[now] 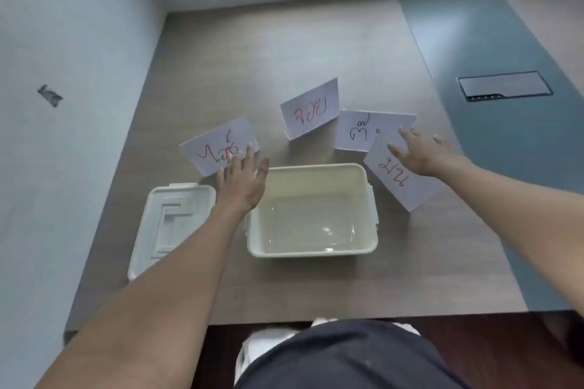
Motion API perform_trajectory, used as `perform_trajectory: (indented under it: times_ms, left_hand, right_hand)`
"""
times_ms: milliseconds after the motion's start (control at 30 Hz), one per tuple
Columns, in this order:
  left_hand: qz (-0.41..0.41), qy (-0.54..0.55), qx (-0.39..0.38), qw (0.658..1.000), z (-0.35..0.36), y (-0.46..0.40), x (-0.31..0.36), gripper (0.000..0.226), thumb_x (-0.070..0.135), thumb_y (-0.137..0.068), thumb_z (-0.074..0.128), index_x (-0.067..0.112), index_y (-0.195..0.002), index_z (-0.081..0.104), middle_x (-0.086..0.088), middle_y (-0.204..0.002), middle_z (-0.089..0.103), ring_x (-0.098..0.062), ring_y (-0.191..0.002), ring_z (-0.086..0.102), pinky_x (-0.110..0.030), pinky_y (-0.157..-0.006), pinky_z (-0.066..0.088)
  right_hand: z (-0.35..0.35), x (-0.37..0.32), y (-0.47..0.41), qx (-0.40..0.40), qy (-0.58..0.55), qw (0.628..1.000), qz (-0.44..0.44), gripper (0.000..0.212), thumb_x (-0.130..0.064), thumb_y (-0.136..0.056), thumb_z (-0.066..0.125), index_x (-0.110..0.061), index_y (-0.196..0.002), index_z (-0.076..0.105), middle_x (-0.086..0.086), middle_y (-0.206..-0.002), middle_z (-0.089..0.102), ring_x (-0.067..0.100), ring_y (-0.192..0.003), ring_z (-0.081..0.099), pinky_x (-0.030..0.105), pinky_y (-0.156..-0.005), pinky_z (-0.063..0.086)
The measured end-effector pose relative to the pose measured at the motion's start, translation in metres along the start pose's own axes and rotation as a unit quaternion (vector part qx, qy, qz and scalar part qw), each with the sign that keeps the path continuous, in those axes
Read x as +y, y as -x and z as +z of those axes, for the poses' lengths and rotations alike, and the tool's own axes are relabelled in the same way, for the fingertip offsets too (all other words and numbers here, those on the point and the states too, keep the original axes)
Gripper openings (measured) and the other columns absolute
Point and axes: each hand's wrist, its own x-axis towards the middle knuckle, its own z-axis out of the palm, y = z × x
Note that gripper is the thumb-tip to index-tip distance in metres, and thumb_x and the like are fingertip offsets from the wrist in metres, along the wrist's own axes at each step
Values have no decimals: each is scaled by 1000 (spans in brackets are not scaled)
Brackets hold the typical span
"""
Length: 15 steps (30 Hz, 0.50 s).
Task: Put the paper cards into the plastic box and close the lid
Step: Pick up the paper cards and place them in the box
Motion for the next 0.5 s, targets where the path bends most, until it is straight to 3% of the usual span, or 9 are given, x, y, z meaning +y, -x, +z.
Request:
perform_trajectory:
  times_ms: [167,300,400,500]
  left_hand:
    - [11,33,27,999,19,28,-12,66,57,-100,15,29,-157,2,-10,-161,21,-28,-148,21,-49,-118,15]
    - [7,101,13,995,28,40,-14,57,46,-104,20,35,-156,2,-5,-156,30,-36,-132,43,-46,-109,32]
    - [23,219,25,975,31,47,-9,55,23,-106,22,29,-158,6,0,-158,29,-19,-144,28,-26,-110,23]
    - [11,252,35,967,30,47,-6,54,18,-106,22,27,-157,11,6,-163,20,-13,-148,20,-32,-119,19]
  right_hand:
    - [28,10,23,19,-64,998,11,61,-46,-103,33,-17,-156,20,14,-154,38,30,-140,39,47,-113,23]
    - [41,14,31,30,-131,991,17,55,-31,-104,34,-20,-155,19,20,-146,45,39,-131,46,53,-106,31]
    - [41,14,37,44,-160,986,4,49,-18,-102,37,-21,-150,29,20,-133,55,42,-118,55,50,-93,42]
    - [39,16,42,39,-177,983,-3,50,-9,-99,41,-21,-147,33,17,-124,64,39,-109,61,39,-75,44]
